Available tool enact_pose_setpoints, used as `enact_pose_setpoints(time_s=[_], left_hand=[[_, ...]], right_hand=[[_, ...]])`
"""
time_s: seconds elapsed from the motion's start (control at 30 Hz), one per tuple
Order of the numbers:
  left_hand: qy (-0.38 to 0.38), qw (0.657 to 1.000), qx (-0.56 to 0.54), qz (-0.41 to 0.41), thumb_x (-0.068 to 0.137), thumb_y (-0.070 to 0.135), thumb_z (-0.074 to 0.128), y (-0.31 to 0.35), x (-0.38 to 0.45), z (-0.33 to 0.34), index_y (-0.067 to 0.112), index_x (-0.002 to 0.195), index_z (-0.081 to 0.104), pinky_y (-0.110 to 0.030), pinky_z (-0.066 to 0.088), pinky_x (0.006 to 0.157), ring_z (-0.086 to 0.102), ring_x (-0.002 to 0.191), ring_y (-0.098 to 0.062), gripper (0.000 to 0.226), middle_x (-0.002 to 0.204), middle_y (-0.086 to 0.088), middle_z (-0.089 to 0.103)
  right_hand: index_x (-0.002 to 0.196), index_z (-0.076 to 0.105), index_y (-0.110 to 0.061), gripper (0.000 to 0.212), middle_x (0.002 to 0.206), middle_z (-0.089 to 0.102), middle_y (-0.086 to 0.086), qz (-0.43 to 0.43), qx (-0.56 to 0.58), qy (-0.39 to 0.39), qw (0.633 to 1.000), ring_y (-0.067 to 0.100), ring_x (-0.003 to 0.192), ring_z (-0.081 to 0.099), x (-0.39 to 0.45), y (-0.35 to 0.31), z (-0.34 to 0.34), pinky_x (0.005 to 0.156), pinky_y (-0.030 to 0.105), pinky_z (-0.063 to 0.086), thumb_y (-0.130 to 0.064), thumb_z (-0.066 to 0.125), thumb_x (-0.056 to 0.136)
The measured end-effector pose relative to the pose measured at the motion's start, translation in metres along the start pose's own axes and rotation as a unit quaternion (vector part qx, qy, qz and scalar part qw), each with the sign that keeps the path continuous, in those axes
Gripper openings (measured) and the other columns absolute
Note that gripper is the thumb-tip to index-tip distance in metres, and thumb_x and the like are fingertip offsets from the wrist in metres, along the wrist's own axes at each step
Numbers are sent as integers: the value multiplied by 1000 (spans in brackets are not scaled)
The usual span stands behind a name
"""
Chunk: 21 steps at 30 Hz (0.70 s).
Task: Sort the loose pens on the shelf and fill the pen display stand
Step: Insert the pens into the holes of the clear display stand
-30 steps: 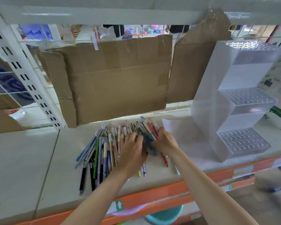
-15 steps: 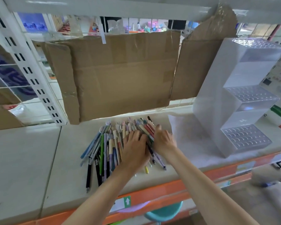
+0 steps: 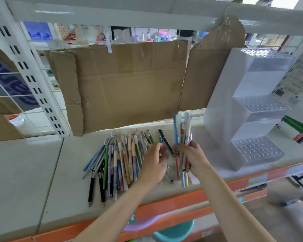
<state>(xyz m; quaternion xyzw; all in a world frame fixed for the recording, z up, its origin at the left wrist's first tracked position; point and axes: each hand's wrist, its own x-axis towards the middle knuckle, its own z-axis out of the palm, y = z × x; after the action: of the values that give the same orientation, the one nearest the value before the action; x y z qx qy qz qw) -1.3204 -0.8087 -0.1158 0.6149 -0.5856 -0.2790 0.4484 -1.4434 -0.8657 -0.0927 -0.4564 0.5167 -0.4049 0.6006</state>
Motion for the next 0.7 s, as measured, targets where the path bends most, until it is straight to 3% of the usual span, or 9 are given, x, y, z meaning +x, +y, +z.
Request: enact_pose_setpoints(time_s=[0.07,0.17,0.23,0.3,0.37,0.5,0.57,0.63,0.7], left_hand=[[5,978,-166,-128,95,11,46,12,3,17,15,90,57,-22,47,71,60,79,-12,13,84,2,63],[26,831,-448,-328,95,12,43,27,13,44,14,73,54,-21,40,53,51,52,-11,25,61,1,56],[58,736,-548,-393,98,22,42,34,15,58,12,74,57,-27,45,63,56,55,-14,30,60,-2,61],[49,655,-632,-410,100,31,39,43,16,68,8,88,61,-37,51,77,67,72,-23,34,76,-14,70],[27,627,-670,-398,100,37,39,52,15,77,3,96,63,-40,51,78,69,81,-28,42,88,-19,72],[3,613,-701,-364,99,40,38,56,15,89,7,104,63,-26,53,54,70,71,-24,42,84,-14,72],[-3,633,-682,-368,99,37,38,56,18,90,8,109,62,-24,52,51,68,73,-24,39,85,-14,71],[-20,716,-597,-362,98,37,39,52,22,89,9,122,56,-29,53,63,65,86,-25,41,99,-16,70],[-39,834,-456,-309,92,48,45,49,24,83,8,128,54,-37,48,92,61,107,-25,54,118,-16,64]], right_hand=[[82,54,-3,14,62,57,10,-12,109,2,994,16,50,57,-8,-7,-6,48,25,49,11,53,82],[88,55,-5,20,63,60,5,-40,220,10,975,14,55,60,-10,-19,-19,51,24,51,14,50,83],[85,58,-7,21,64,62,3,-52,242,16,969,14,59,61,-10,-24,-29,54,24,51,13,53,81],[84,61,-8,22,67,63,3,-58,240,16,969,14,61,61,-8,-22,-38,57,25,51,13,57,78],[85,62,-8,21,68,64,2,-60,209,15,976,14,63,62,-8,-16,-45,56,27,50,10,63,76],[79,63,-13,19,63,65,7,-23,160,31,986,23,59,61,-11,5,-46,57,34,44,3,66,71],[67,66,-16,26,60,63,9,-19,155,30,987,22,55,63,-10,8,-49,53,33,46,7,59,76],[68,63,-11,23,60,59,10,-25,118,22,992,20,52,60,-7,6,-55,49,30,43,8,55,77],[74,59,-5,18,58,59,8,-46,69,0,997,19,49,58,-6,2,-62,43,27,44,10,52,79]])
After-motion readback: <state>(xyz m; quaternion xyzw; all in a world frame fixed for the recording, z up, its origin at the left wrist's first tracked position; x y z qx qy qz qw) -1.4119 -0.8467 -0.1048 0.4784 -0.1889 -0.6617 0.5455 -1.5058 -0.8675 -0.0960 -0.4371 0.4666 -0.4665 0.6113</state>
